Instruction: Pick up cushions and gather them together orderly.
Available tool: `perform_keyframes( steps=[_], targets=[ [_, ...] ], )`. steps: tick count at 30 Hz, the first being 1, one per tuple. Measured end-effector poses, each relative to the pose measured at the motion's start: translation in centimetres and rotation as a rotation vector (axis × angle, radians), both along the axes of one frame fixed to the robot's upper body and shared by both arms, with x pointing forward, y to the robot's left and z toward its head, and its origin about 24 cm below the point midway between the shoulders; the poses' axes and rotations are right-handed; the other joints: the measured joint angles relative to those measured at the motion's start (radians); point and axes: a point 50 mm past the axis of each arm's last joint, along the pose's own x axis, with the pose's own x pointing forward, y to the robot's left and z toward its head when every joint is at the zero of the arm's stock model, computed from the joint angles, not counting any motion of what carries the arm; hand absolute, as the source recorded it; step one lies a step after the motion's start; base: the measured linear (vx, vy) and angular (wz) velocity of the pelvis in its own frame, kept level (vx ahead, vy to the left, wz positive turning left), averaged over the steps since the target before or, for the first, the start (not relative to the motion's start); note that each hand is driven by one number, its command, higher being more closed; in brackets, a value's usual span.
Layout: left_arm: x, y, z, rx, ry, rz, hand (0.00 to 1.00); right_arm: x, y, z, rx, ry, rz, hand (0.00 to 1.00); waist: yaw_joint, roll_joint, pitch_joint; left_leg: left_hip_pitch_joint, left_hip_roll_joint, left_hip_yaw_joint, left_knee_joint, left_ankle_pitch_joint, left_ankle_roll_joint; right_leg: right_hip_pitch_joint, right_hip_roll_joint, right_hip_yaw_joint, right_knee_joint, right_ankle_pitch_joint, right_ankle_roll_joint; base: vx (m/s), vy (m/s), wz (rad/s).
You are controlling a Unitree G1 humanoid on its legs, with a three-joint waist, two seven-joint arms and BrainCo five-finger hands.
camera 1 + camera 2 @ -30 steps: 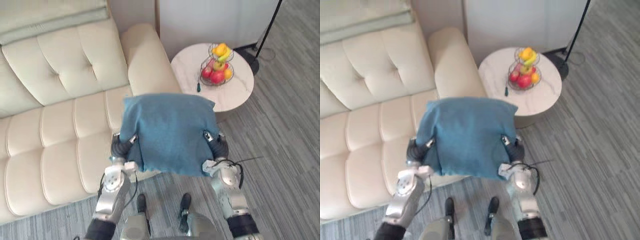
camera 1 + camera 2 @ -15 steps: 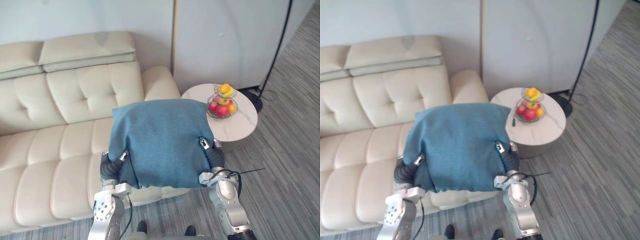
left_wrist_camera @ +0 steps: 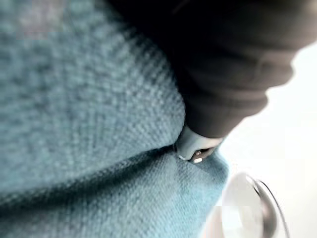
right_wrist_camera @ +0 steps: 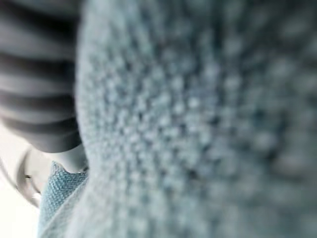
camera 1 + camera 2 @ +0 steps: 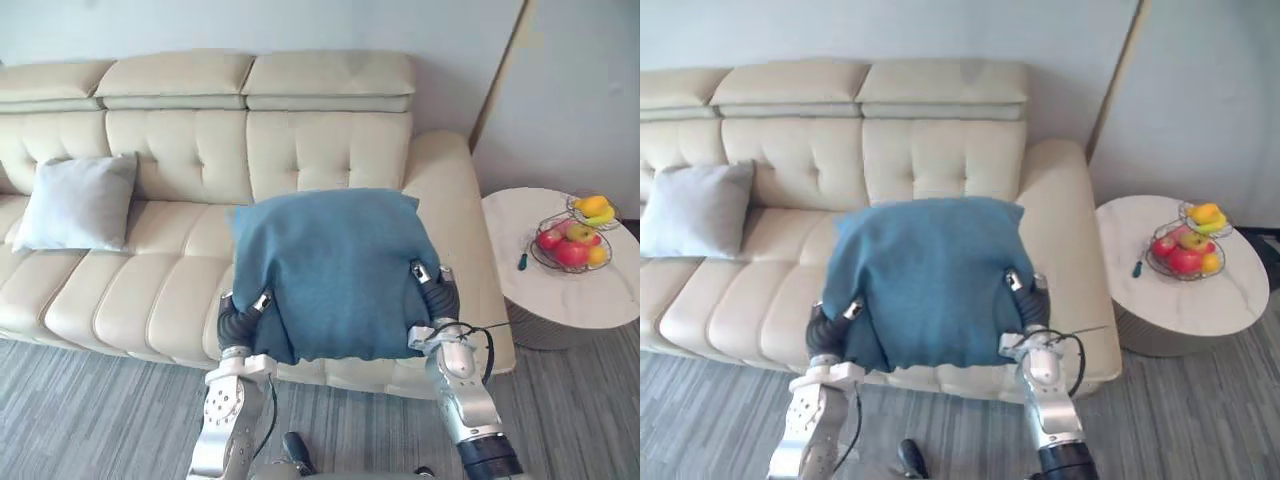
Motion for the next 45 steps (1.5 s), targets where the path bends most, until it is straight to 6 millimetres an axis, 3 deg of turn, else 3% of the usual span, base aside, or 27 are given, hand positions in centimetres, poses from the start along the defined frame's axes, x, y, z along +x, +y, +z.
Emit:
perform_keyframes(
  steps=[1,2,3,4,5,6,7,8,9,11,13,15,16,17,18,19,21,23,24,25,28,30,34,39,42,45],
  targets=[
    [-0.1,0.0,-0.4,0.012,0.021,-0.014,1.00,-0.5,-0.2,-0.9,0.004,0.040,-0.009,1.00,-0.018,0.001,0.018,0.016,-0.006,-0.034,-0.004,-0.014,0.012,-0.051,0.019,0.148,0.103,-0.056,-0.019,0.05,0.260,0.58],
    [-0.1,0.1,-0.5,0.017,0.028,-0.019,1.00,-0.7,-0.3,-1.3,0.005,0.057,-0.012,1.00,-0.026,0.002,0.025,0.020,-0.005,-0.054,-0.006,-0.015,0.014,-0.067,0.054,0.210,0.134,-0.096,0.004,0.02,0.130,0.70],
    [-0.1,0.2,-0.6,0.025,0.032,-0.029,1.00,-1.0,-0.3,-1.6,0.010,0.071,-0.015,1.00,-0.038,0.004,0.035,0.027,-0.005,-0.080,-0.019,-0.016,0.015,-0.089,0.117,0.282,0.166,-0.138,0.030,0.04,0.088,0.73],
    [-0.2,0.4,-0.7,0.048,0.036,-0.048,1.00,-1.2,-0.3,-1.8,0.020,0.080,-0.015,1.00,-0.049,-0.003,0.044,0.033,-0.012,-0.106,-0.046,-0.015,0.015,-0.127,0.213,0.335,0.178,-0.183,0.053,0.08,0.122,0.71],
    [-0.2,0.7,-0.8,0.069,0.043,-0.060,1.00,-1.2,-0.2,-1.8,0.026,0.078,-0.008,1.00,-0.050,-0.013,0.047,0.039,-0.024,-0.112,-0.073,-0.016,0.009,-0.171,0.288,0.330,0.160,-0.199,0.042,0.07,0.075,0.48],
    [-0.2,0.7,-0.8,0.072,0.045,-0.061,1.00,-1.2,-0.2,-1.8,0.026,0.077,-0.005,1.00,-0.050,-0.014,0.048,0.041,-0.028,-0.115,-0.079,-0.016,0.006,-0.179,0.302,0.322,0.153,-0.201,0.039,0.11,0.053,0.37],
    [-0.3,0.7,-1.1,0.077,0.055,-0.070,1.00,-1.2,-0.2,-1.8,0.026,0.079,-0.002,1.00,-0.051,-0.018,0.047,0.054,-0.054,-0.131,-0.106,-0.027,-0.017,-0.206,0.359,0.278,0.085,-0.194,0.028,0.15,0.016,0.56],
    [-0.3,0.8,-0.9,0.091,0.047,-0.077,1.00,-1.2,-0.2,-1.7,0.028,0.073,-0.002,1.00,-0.067,-0.052,0.051,0.040,-0.107,-0.183,-0.057,-0.009,-0.017,-0.209,0.355,0.271,0.006,-0.162,-0.020,0.19,0.013,0.68],
    [-0.4,0.3,-1.4,0.076,0.074,-0.083,1.00,-1.2,-0.7,-2.0,0.010,0.090,-0.003,1.00,-0.068,-0.052,0.056,0.057,-0.130,-0.167,-0.043,-0.022,0.026,-0.202,0.346,0.278,0.006,-0.176,-0.075,0.17,0.013,0.36],
    [-1.1,-0.2,-1.7,0.055,0.093,-0.090,1.00,-1.7,-0.9,-2.3,0.004,0.102,-0.007,1.00,-0.054,-0.010,0.033,0.064,-0.119,-0.165,-0.058,-0.036,0.015,-0.168,0.362,0.273,-0.054,-0.171,-0.061,0.16,0.071,-0.05],
    [-1.1,-0.3,-1.5,0.060,0.084,-0.099,1.00,-2.3,-0.9,-2.6,0.018,0.114,-0.015,1.00,-0.055,-0.004,0.032,0.062,-0.103,-0.170,-0.022,-0.058,0.014,-0.133,0.376,0.254,-0.093,-0.173,-0.050,0.21,0.050,0.12],
    [-1.6,-0.3,-1.8,0.055,0.096,-0.109,1.00,-3.1,-1.0,-2.7,0.031,0.121,-0.023,1.00,-0.044,-0.009,0.036,0.041,-0.057,-0.150,0.135,-0.140,-0.008,-0.065,0.399,0.254,-0.152,-0.168,-0.044,0.25,-0.019,-0.10],
    [-2.3,-0.1,-1.9,0.051,0.106,-0.101,1.00,-3.8,-0.7,-1.7,0.038,0.083,-0.014,1.00,-0.034,-0.010,0.036,-0.011,0.002,-0.099,0.332,-0.210,-0.022,-0.026,0.425,0.281,-0.188,-0.158,-0.041,0.18,-0.020,-0.33],
    [-2.5,0.1,-1.9,0.049,0.109,-0.094,1.00,-3.9,-0.5,-1.3,0.040,0.066,-0.005,1.00,-0.033,-0.013,0.037,-0.037,0.026,-0.087,0.408,-0.223,-0.029,-0.014,0.430,0.292,-0.200,-0.157,-0.042,0.26,-0.014,-0.73],
    [-3.0,0.4,-1.9,0.043,0.116,-0.075,1.00,-3.9,0.1,0.1,0.046,0.005,0.022,1.00,-0.018,-0.023,0.036,-0.122,0.093,-0.076,0.618,-0.247,-0.032,0.011,0.437,0.320,-0.225,-0.155,-0.051,0.20,0.013,-1.08],
    [-3.1,0.4,-1.9,0.039,0.113,-0.077,1.00,-3.8,0.2,1.1,0.048,-0.039,0.030,1.00,0.006,-0.027,0.031,-0.151,0.147,-0.094,0.648,-0.277,-0.016,0.012,0.446,0.369,-0.234,-0.156,-0.053,0.25,0.023,-1.20],
    [-3.0,0.1,-1.7,0.026,0.100,-0.085,1.00,-3.8,0.3,1.8,0.048,-0.077,0.032,1.00,0.009,-0.029,0.028,-0.163,0.204,-0.150,0.580,-0.287,-0.030,0.024,0.449,0.416,-0.249,-0.143,-0.033,0.22,0.109,-0.89],
    [-2.8,0.0,-1.3,0.013,0.081,-0.078,1.00,-3.7,0.3,2.0,0.049,-0.090,0.030,1.00,0.013,-0.025,0.024,-0.147,0.215,-0.246,0.446,-0.267,-0.061,0.025,0.441,0.472,-0.252,-0.135,-0.019,0.23,0.210,-0.82],
    [-2.7,-0.1,-1.1,0.007,0.068,-0.073,1.00,-3.7,0.2,2.0,0.049,-0.087,0.025,1.00,0.016,-0.023,0.023,-0.119,0.207,-0.331,0.300,-0.205,-0.083,0.023,0.431,0.511,-0.256,-0.128,0.004,0.24,0.336,-0.97],
    [-2.8,0.0,-1.0,0.008,0.069,-0.071,1.00,-3.8,0.2,1.8,0.048,-0.078,0.023,1.00,0.019,-0.014,0.014,-0.080,0.206,-0.365,0.226,-0.084,-0.199,0.026,0.434,0.542,-0.263,-0.134,0.047,0.29,0.396,-0.88],
    [-2.9,0.2,-1.0,0.024,0.071,-0.074,1.00,-4.5,0.3,0.7,0.081,-0.030,-0.006,1.00,0.008,-0.061,-0.002,-0.041,0.141,-0.308,0.224,-0.107,-0.154,0.062,0.359,0.559,-0.322,-0.106,0.076,0.20,0.290,-0.37],
    [-3.1,0.4,-1.1,0.029,0.079,-0.074,1.00,-4.7,0.4,0.5,0.082,-0.021,-0.005,1.00,0.012,-0.071,-0.007,-0.021,0.123,-0.287,0.222,-0.114,-0.142,0.075,0.338,0.560,-0.326,-0.104,0.077,0.08,0.147,-0.31],
    [-3.5,0.4,-1.4,0.041,0.092,-0.086,1.00,-4.7,0.6,0.1,0.063,-0.005,0.002,1.00,0.017,-0.081,-0.015,0.029,0.092,-0.251,0.158,-0.123,-0.139,0.064,0.314,0.572,-0.322,-0.123,0.103,0.00,0.080,-0.24],
    [-3.6,0.0,-1.5,0.072,0.097,-0.112,1.00,-5.1,-0.1,-2.3,0.001,0.108,-0.010,1.00,0.009,-0.071,-0.031,0.038,0.089,-0.260,0.116,-0.106,-0.155,0.051,0.330,0.584,-0.343,-0.120,0.111,0.01,-0.033,-0.09],
    [-3.0,0.0,-1.4,0.108,0.086,-0.126,1.00,-5.1,-0.2,-3.2,-0.038,0.151,-0.008,1.00,0.007,-0.070,-0.032,0.033,0.089,-0.275,0.102,-0.098,-0.155,0.059,0.334,0.585,-0.384,-0.089,0.113,0.06,-0.017,-0.06],
    [-1.3,0.3,-1.1,0.173,0.070,-0.118,1.00,-3.4,-0.1,-3.5,-0.076,0.161,0.000,1.00,0.006,-0.070,-0.031,0.011,0.086,-0.288,0.091,-0.087,-0.150,0.056,0.335,0.585,-0.414,-0.069,0.107,0.03,-0.003,0.02]
  ],
)
